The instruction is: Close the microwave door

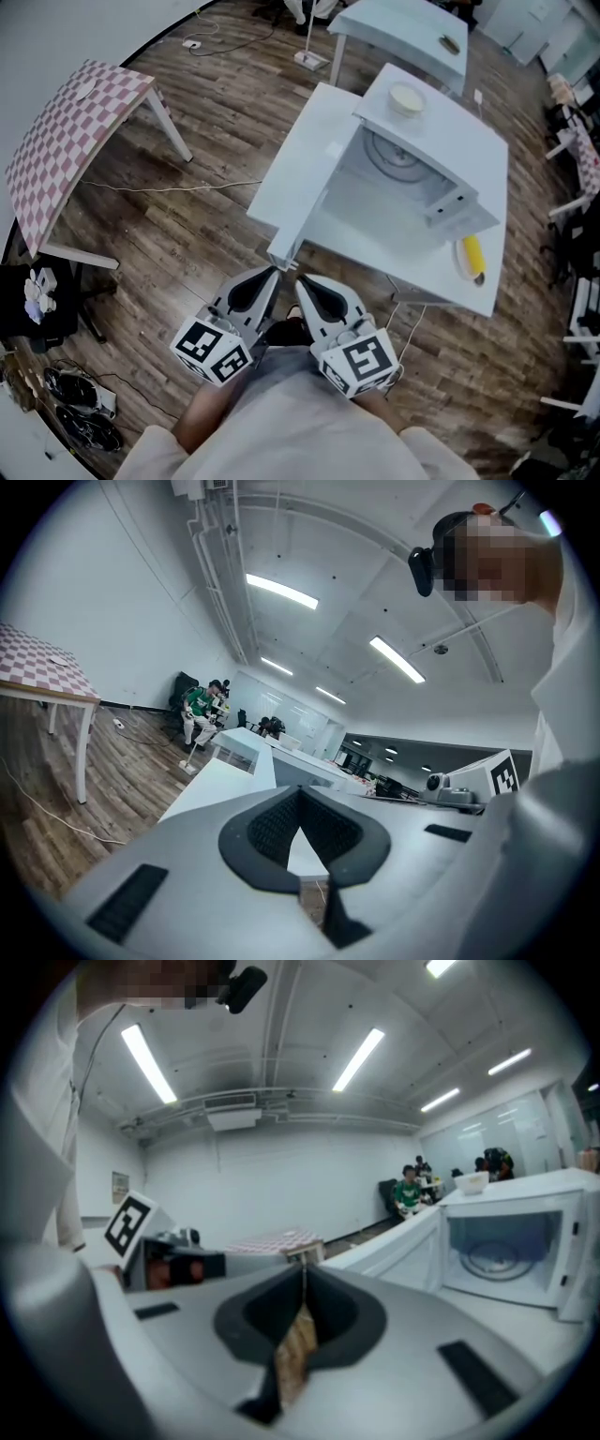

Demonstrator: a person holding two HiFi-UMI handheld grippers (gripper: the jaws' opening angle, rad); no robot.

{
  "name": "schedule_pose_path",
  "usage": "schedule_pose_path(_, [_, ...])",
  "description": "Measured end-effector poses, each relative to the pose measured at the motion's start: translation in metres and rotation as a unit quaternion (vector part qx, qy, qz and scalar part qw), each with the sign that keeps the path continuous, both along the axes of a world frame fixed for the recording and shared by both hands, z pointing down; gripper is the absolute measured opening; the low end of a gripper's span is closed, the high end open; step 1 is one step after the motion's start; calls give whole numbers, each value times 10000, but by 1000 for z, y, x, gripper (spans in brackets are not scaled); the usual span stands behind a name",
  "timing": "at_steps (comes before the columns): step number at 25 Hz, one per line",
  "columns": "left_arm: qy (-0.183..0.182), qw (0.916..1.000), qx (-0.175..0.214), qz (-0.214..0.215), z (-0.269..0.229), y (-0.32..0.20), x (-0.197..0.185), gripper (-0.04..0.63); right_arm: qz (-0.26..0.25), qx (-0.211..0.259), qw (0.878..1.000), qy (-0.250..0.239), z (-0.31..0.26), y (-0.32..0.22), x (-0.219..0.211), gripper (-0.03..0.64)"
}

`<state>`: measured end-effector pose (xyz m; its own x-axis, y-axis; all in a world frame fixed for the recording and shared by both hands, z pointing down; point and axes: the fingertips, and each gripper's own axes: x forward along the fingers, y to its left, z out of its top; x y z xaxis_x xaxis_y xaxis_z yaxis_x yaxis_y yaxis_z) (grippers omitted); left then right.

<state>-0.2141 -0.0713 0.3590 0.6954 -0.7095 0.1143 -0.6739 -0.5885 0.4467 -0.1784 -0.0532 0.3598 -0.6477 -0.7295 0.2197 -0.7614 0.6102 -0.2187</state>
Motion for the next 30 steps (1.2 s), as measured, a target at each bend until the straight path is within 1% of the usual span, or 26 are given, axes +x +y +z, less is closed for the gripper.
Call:
schedule_pose_path(4, [-123,9999,33,-78,3,-10,-8,14,-39,-22,10000,-46,3,-6,-2,23])
schedule_pose_path(9, [-253,9992,-40,-309,11,-26,-25,14,-85,-80,9999,-29,4,-16,-3,23])
schedule_pose_path(16, [-234,9982,-219,-509,24,-40,-34,14,-114,-129,9999,2,4,-23,0,23])
schedule_pose_path(30, [-199,9982,-386,-423,36,-49,-30,14,90,-252,9996,70,13,-21,16,23])
